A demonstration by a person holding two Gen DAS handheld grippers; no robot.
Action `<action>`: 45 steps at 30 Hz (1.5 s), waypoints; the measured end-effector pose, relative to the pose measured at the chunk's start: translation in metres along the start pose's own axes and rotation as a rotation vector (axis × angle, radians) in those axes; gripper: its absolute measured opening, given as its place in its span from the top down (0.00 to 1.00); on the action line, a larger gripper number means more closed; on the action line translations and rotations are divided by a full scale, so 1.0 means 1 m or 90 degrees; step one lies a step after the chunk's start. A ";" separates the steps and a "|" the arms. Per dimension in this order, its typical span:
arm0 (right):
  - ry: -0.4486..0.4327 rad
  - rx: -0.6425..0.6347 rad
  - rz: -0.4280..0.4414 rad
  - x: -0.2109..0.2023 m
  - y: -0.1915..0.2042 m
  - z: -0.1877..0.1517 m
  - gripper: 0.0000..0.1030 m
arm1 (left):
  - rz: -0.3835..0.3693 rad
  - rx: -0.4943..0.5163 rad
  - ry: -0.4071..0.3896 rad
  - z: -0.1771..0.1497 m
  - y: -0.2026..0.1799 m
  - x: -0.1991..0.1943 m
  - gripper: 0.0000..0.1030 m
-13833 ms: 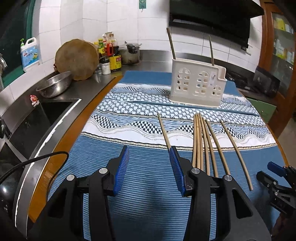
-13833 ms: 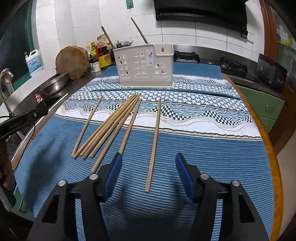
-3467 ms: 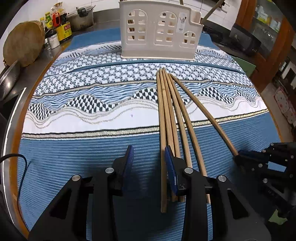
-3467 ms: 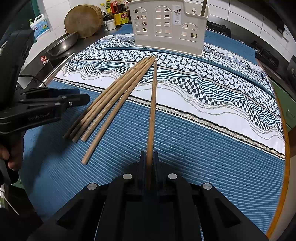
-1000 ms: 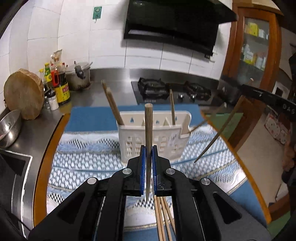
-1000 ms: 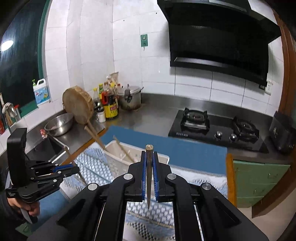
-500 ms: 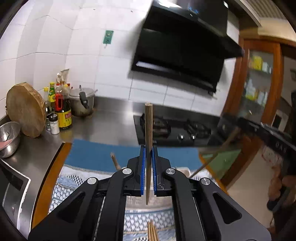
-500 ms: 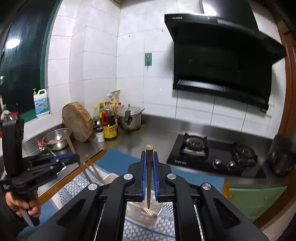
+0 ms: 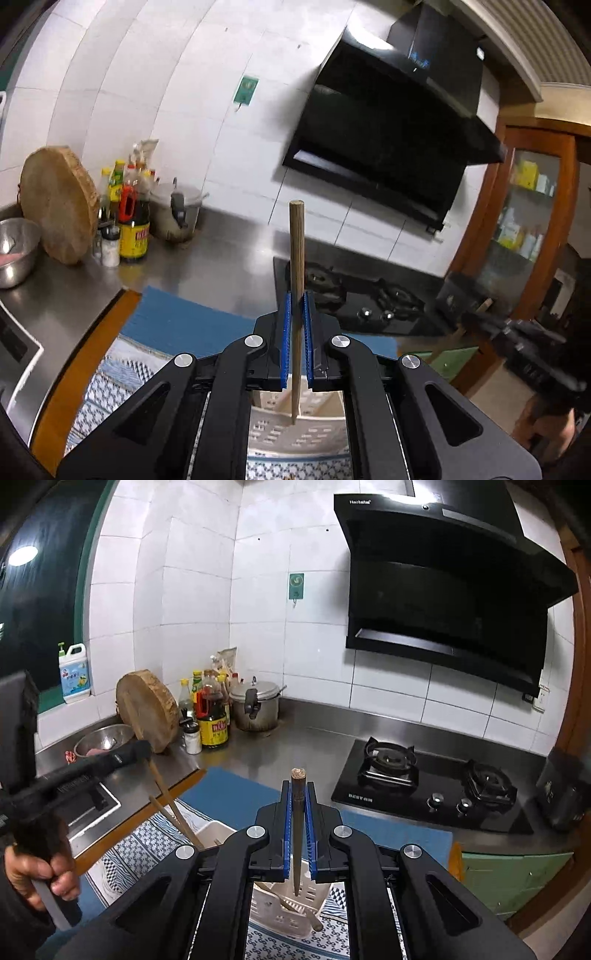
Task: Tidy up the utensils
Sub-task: 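Lower both chopsticks into the white caddy and open both grippers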
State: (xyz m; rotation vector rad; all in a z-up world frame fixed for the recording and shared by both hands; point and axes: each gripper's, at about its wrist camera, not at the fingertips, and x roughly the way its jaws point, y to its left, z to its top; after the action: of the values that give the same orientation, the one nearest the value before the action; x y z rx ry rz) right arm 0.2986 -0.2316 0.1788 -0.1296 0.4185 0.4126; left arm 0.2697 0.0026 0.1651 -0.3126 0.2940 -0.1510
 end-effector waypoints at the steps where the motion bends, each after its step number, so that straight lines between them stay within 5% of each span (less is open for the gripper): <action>1: 0.008 0.002 0.002 0.003 -0.001 -0.002 0.93 | -0.003 0.004 -0.013 0.004 -0.002 -0.003 0.95; 7: 0.038 0.004 0.005 0.014 0.003 -0.014 0.93 | -0.001 0.012 -0.053 0.015 -0.009 -0.006 0.95; 15: 0.064 -0.003 -0.007 0.022 0.005 -0.027 0.93 | 0.034 0.048 -0.004 -0.007 -0.012 0.021 0.95; 24: 0.053 0.000 -0.024 0.004 0.003 -0.036 0.67 | 0.065 0.072 0.071 -0.030 0.001 0.032 0.94; 38: 0.080 -0.001 0.007 -0.046 0.033 -0.099 0.51 | 0.098 0.064 0.104 -0.062 0.003 0.000 0.92; 45: 0.140 -0.007 0.041 -0.052 0.056 -0.139 0.46 | 0.118 0.042 0.118 -0.079 0.010 -0.024 0.92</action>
State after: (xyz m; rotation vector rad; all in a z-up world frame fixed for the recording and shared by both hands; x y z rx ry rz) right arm 0.1811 -0.2278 0.0725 -0.1736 0.6380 0.4659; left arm 0.2238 -0.0056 0.0959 -0.2041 0.4989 -0.0068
